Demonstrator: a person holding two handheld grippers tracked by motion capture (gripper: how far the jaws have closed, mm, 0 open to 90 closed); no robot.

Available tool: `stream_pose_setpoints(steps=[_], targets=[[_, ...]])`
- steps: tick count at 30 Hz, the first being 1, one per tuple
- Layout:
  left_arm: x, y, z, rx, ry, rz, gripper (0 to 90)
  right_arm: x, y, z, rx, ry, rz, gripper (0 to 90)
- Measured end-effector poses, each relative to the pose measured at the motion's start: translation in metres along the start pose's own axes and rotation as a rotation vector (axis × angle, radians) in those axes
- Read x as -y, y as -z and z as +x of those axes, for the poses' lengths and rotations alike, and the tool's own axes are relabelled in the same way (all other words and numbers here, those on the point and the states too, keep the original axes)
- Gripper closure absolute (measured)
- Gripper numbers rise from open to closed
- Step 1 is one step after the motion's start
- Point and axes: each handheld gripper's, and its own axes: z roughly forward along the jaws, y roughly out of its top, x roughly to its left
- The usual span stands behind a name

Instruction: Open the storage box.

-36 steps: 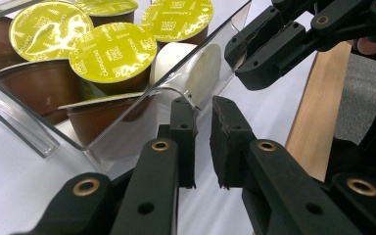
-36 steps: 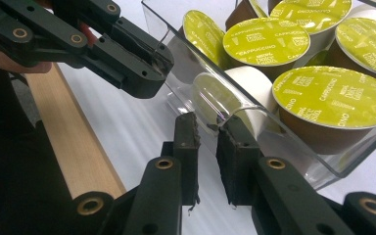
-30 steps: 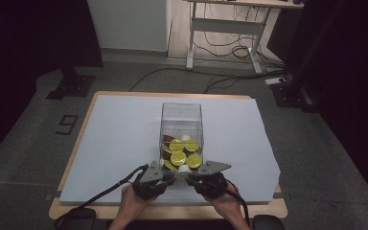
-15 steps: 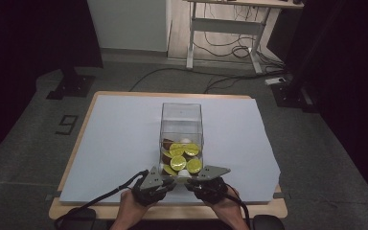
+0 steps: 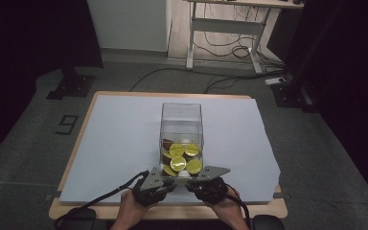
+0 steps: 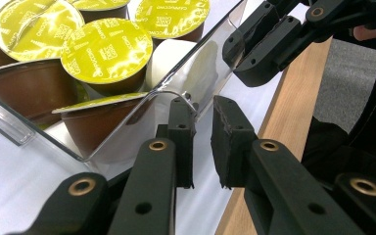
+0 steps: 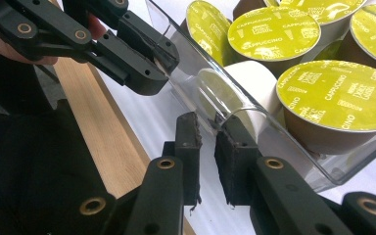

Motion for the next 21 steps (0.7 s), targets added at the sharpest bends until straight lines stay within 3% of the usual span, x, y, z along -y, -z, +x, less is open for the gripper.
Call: stream_pose_setpoints(steps=[21], targets=[[0.012,0.013,0.008,-0.021,0.015,0.019,73.9,0.006,0.011,-0.01,0.002,-0.025,0.027,76.9]])
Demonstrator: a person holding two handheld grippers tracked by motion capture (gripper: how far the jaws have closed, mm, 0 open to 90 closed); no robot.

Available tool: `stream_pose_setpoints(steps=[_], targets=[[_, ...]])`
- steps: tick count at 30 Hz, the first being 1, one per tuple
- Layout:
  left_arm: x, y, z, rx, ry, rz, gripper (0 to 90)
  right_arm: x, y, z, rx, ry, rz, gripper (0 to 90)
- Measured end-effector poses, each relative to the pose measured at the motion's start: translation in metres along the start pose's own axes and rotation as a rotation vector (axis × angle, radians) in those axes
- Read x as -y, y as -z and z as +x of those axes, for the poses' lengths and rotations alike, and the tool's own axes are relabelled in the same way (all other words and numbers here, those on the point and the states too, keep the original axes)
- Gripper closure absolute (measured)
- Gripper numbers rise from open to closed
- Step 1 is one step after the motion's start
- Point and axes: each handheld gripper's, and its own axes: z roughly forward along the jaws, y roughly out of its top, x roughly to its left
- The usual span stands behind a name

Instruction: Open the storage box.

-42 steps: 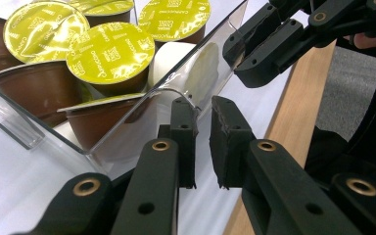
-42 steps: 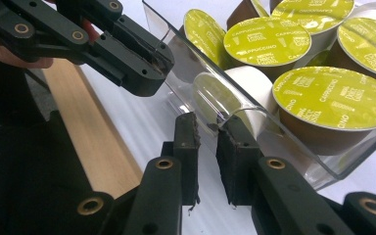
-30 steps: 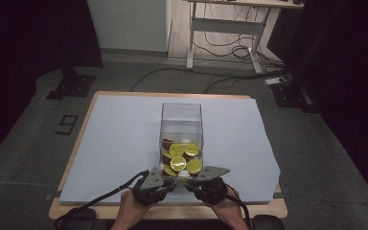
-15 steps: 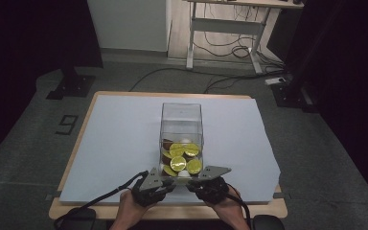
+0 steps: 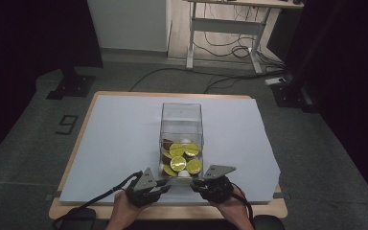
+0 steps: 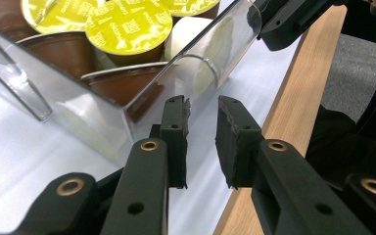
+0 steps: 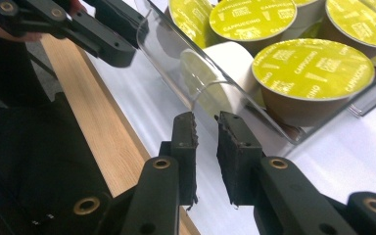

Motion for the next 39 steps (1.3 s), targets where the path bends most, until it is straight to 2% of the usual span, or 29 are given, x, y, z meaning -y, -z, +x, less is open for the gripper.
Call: stream_pose_setpoints(steps=[13,22,30,39], targets=[[0.007,0.013,0.009,-0.007,0.023,0.002,71.7,0.002,0.008,-0.008,-0.007,-0.014,0.007,75.8],[0.012,0.019,0.015,-0.012,0.045,0.003,71.7,0.003,0.018,-0.011,-0.006,-0.036,-0.011,76.4],[0.012,0.023,0.02,-0.022,0.056,-0.004,71.7,0.003,0.025,-0.013,0.004,-0.047,-0.02,79.5],[0.013,0.026,0.026,-0.039,0.066,-0.008,71.7,0.003,0.032,-0.017,0.018,-0.062,-0.027,86.8]])
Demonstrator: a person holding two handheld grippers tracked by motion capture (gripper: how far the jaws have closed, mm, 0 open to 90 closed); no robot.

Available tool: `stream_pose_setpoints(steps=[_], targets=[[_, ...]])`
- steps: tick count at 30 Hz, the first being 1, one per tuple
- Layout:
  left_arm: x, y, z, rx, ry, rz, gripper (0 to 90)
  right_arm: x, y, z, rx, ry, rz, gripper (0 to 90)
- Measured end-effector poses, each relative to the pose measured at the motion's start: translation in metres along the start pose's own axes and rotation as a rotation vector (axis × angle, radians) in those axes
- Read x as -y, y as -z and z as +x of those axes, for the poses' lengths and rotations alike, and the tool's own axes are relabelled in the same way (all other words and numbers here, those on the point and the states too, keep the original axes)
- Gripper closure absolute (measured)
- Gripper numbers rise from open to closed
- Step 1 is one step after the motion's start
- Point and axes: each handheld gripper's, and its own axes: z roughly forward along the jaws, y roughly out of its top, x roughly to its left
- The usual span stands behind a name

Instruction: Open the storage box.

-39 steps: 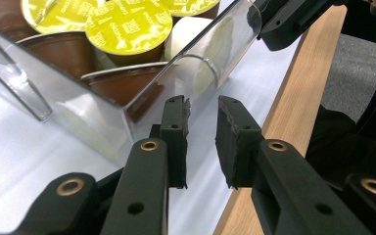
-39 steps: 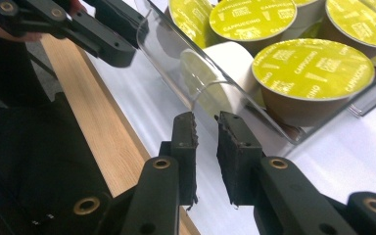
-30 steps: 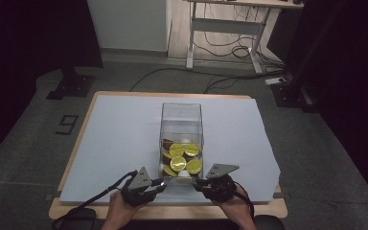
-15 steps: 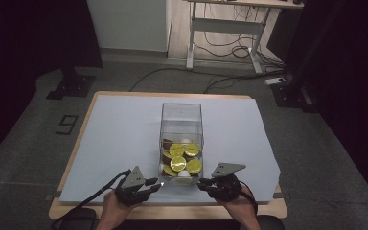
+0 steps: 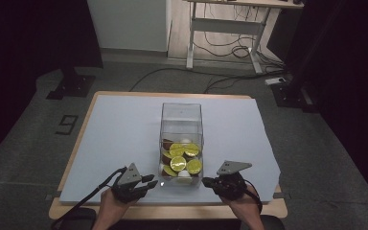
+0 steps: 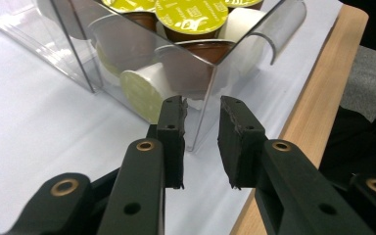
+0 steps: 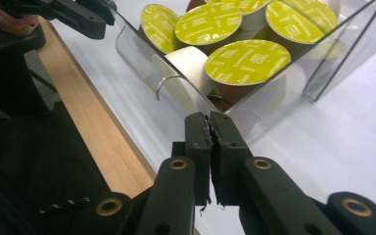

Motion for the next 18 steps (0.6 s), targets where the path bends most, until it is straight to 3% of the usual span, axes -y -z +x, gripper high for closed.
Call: stream_pose_setpoints(steps=[18], targets=[[0.003,-0.002,0.017,-0.038,0.037,-0.002,71.7,-0.005,-0.003,-0.02,0.067,-0.033,0.009,87.1]])
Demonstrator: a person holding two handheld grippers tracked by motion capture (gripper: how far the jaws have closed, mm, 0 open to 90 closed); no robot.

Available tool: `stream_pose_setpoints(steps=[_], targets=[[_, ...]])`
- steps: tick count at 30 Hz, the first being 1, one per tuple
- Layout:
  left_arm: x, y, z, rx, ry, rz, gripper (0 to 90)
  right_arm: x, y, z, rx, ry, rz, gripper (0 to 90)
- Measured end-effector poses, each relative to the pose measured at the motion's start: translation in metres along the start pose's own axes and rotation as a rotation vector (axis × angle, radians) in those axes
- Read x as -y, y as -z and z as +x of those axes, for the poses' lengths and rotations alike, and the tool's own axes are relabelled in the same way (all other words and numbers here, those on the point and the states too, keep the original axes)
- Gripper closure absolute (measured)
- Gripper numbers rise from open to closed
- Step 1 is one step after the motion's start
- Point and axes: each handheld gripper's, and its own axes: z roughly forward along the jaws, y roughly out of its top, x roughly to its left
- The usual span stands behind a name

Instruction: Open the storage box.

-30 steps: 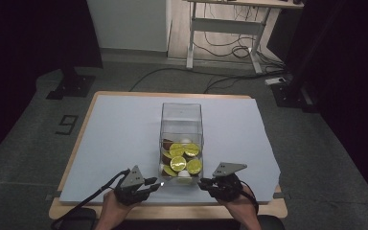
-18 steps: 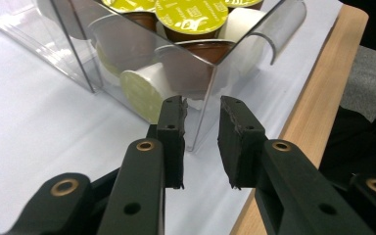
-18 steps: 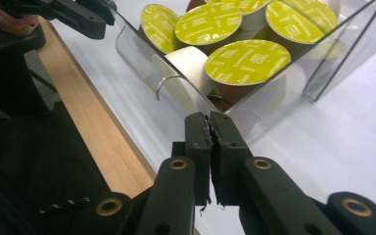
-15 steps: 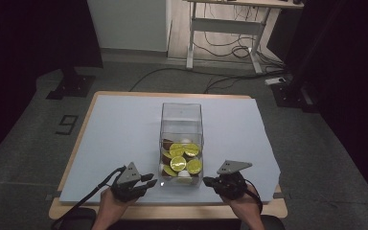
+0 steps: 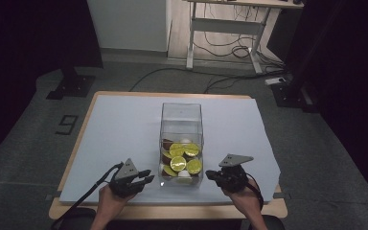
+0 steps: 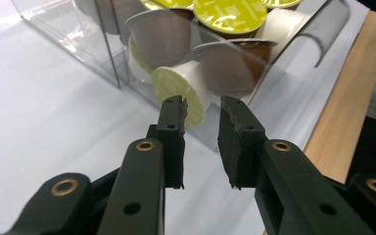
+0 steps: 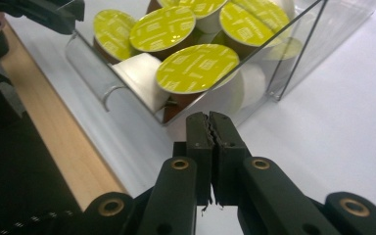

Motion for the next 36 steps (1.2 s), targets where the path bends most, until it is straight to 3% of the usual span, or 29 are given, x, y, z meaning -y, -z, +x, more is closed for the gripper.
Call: stream_pose_setpoints(steps=[21,30,36], targets=[[-0.002,0.005,0.026,-0.064,0.03,-0.012,58.5,-0.008,-0.01,-0.031,0.033,0.002,-0.015,76.8],[-0.001,-0.001,0.038,-0.121,0.023,0.034,43.4,-0.002,-0.009,-0.046,0.098,-0.003,0.013,58.7],[0.001,-0.007,0.042,-0.127,0.022,0.052,29.2,0.003,-0.012,-0.052,0.124,0.011,0.033,44.5]])
